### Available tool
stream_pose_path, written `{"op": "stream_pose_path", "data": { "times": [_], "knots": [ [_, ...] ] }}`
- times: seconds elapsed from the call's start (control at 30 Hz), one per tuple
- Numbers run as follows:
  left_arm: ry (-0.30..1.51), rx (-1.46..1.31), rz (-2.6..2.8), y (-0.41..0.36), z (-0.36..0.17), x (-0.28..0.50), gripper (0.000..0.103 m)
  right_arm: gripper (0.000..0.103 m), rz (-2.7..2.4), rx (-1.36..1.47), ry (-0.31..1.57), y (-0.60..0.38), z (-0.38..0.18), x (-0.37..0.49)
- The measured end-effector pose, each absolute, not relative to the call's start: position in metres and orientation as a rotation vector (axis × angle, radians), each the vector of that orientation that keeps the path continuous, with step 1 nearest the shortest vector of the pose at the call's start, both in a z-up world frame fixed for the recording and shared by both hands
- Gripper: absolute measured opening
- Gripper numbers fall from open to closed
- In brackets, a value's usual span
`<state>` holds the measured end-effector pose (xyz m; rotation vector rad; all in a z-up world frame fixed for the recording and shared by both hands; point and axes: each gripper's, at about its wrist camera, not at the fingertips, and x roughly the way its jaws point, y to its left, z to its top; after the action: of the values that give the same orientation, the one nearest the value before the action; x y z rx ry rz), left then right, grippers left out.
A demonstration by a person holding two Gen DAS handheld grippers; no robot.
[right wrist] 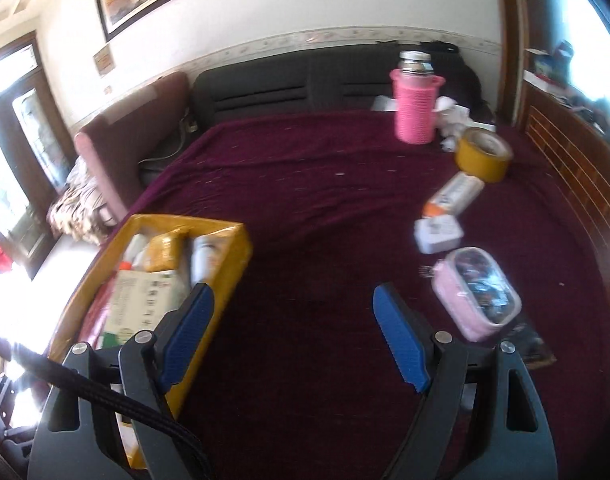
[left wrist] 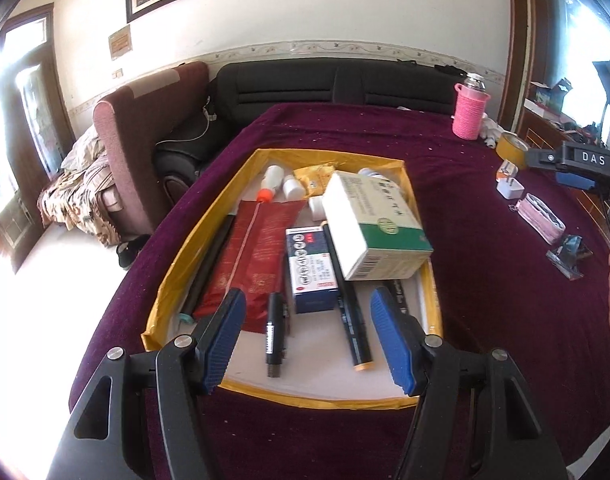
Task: Organize objects
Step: 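Move the left gripper to the pink cartoon pouch and grasp it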
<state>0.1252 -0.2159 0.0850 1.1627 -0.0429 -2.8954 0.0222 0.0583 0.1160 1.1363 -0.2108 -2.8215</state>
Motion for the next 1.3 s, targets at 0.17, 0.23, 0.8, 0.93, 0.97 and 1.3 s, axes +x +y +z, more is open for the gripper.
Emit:
{"op": "stream_pose_path", "data": {
  "times": [0.17,0.23,0.8,0.93,0.97,1.3],
  "knots": [
    [-0.067,1.153,-2.927,-0.199,0.092,0.126,0.059,0.082,-2.969,1.166,-0.242,0.139,0.116,0.029],
    [-0.059,1.156,-2.944,-0.193,0.092,0.125,0.059,0.082,-3.033,1.185,-0.273,0.173,0.117,0.031],
    [-0.062,1.224,-3.062,-0.144,0.099,0.127,0.059,0.083,-2.503,1.536,-0.731,0.227,0.022,-0.080],
    [-0.035,1.276,-3.069,-0.141,0.094,0.119,0.059,0.083,-2.231,1.476,-0.554,0.164,0.025,-0.060],
    [-0.018,1.299,-3.069,-0.139,0.092,0.115,0.059,0.083,-2.192,1.444,-0.505,0.151,0.031,-0.051],
    [0.163,1.413,-3.130,-0.091,0.083,0.070,0.072,0.083,-2.604,1.281,-0.647,0.203,0.061,-0.013]
  ]
}}
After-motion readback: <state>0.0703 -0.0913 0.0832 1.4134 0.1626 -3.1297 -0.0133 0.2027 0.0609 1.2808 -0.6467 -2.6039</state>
